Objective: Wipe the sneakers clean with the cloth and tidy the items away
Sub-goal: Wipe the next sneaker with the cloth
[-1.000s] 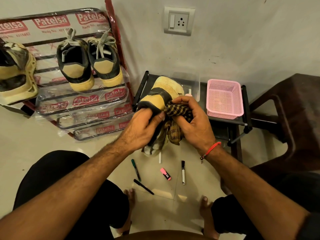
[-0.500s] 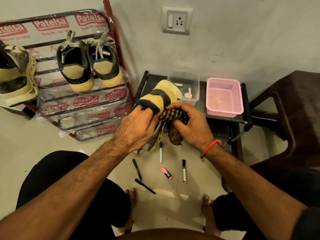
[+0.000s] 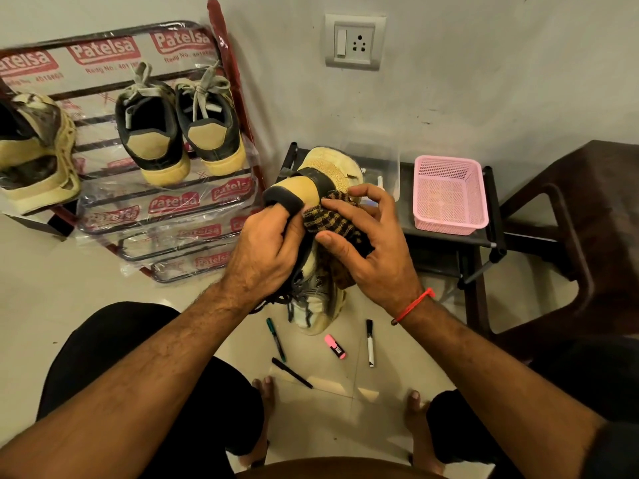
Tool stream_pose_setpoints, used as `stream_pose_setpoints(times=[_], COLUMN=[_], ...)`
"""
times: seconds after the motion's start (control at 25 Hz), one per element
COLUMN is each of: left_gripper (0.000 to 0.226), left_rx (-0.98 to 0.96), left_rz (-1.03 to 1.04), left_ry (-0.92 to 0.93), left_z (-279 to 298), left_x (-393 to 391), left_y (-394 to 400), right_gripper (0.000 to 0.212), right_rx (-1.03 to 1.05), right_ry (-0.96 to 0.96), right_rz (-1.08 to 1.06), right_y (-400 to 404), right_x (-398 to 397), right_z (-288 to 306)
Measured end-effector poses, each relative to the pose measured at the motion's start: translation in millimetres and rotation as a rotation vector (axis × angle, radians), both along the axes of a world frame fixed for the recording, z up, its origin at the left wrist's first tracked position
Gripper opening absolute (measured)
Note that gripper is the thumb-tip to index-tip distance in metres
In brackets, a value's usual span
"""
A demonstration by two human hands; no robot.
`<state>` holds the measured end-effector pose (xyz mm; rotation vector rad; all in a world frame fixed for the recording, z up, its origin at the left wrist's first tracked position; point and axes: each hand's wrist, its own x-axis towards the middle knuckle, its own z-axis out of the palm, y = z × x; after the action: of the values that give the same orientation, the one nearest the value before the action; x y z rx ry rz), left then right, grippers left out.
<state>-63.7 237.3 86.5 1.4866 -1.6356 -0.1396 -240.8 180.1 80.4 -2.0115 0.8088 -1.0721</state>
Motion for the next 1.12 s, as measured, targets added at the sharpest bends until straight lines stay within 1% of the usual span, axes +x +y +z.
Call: stream_pose_setpoints(times=[0.04, 0.12, 0.24, 0.28, 0.36, 0.44, 0.56, 0.6, 0.72, 0.76, 0.8, 0.92, 1.0, 1.08, 1.12], left_gripper=[0.037, 0.033, 0.027, 0.030, 0.044, 0.053, 0.050, 0.046, 0.031, 0.025, 0.024, 0.028, 0.028, 0.027, 0.030], left_rx=[-0.022, -0.006, 0.052, 0.063, 0.083, 0.089, 0.033, -0.016, -0.177, -0.206, -0.224, -0.258, -0.273, -0.228, -0.177], left_rz=[0.006, 0.041, 0.118, 0.137, 0.165, 0.186, 0.207, 0.212, 0.239, 0.241, 0.248, 0.312, 0.308, 0.262, 0.226], left_ry=[0.019, 0.088, 0.215, 0.254, 0.309, 0.358, 0.449, 0.444, 0.331, 0.303, 0.277, 0.200, 0.197, 0.217, 0.237], left_z=[-1, -3, -5, -5, -5, -3, 4, 6, 14, 16, 17, 15, 14, 14, 12], left_x=[-2, -4, -8, -9, -13, -13, -9, -7, -7, -7, -7, -3, -3, 0, 1], left_y=[0, -2, -5, -6, -8, -9, -12, -12, -10, -9, -8, -9, -11, -15, -16], right_gripper=[0.040, 0.036, 0.038, 0.041, 0.046, 0.043, 0.038, 0.038, 0.040, 0.040, 0.040, 0.039, 0.040, 0.040, 0.039], right_rx=[0.000, -0.019, -0.103, -0.112, -0.127, -0.158, -0.100, -0.075, -0.078, -0.085, -0.087, -0.079, -0.084, -0.109, -0.136], right_ry=[-0.016, -0.010, 0.050, 0.066, 0.098, 0.121, 0.091, 0.085, 0.091, 0.089, 0.084, 0.079, 0.095, 0.106, 0.105], right_rz=[-0.028, -0.068, -0.105, -0.124, -0.162, -0.180, -0.174, -0.166, -0.148, -0.149, -0.151, -0.155, -0.162, -0.156, -0.150], right_y=[1, 0, -6, -9, -13, -12, -8, -6, -2, -1, -1, -3, -2, -1, -1], right_x=[1, 3, -1, -3, -6, -6, -5, -4, 0, 1, 1, 1, 1, 1, 2], right_z=[0, 1, 7, 11, 17, 19, 14, 13, 12, 12, 13, 13, 12, 11, 11])
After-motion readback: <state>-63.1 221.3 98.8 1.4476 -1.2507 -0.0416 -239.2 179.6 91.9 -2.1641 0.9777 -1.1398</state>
